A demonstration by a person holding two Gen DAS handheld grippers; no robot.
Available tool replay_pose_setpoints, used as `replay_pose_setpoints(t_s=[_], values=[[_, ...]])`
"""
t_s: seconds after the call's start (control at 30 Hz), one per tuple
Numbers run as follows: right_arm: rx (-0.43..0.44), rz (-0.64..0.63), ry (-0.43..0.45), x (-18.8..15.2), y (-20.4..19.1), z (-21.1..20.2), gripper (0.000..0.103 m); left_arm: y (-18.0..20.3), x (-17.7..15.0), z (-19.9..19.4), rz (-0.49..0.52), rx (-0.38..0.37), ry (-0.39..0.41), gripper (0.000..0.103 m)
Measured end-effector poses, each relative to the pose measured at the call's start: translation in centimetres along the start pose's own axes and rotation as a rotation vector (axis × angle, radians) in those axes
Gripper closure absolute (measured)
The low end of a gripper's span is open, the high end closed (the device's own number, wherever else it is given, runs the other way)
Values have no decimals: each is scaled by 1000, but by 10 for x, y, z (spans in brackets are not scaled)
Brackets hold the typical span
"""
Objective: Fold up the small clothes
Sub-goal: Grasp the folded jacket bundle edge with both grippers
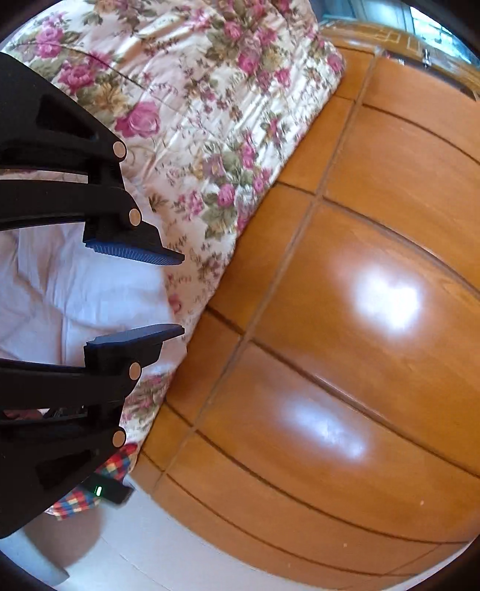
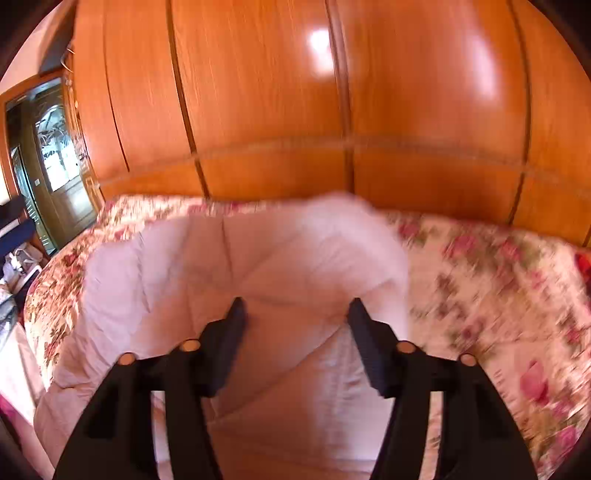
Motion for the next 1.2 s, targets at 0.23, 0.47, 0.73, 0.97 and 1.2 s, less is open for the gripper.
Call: replay_pose_setpoints(t_s=[0.23,0.47,0.73,0.97,1.2], values=[[106,67,2,8,-10,-8,45,27,-55,48,132,-64,-183,72],[58,60,-31,25,-2,8,60,-39,-110,75,129,40,-238,72],[-3,32,-83,-6,5,47,58,-47,-115,79,79,3,-237,72],[-50,9,-71,-15,10,63,58,-58,-130,102,30,-32,-267,72],[-61,-13,-37,-16,11,60,57,-61,-134,106,-3,-51,-273,72]])
Point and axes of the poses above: each gripper's, at about its wrist camera, not at the fingertips, and z roughly the way its jaws point, y to its right, x to its top, the point moved 10 cm from there along z, roughly the way its jaws point, and after that the axes turned 14 degrees about y, right-handed, at the moved point
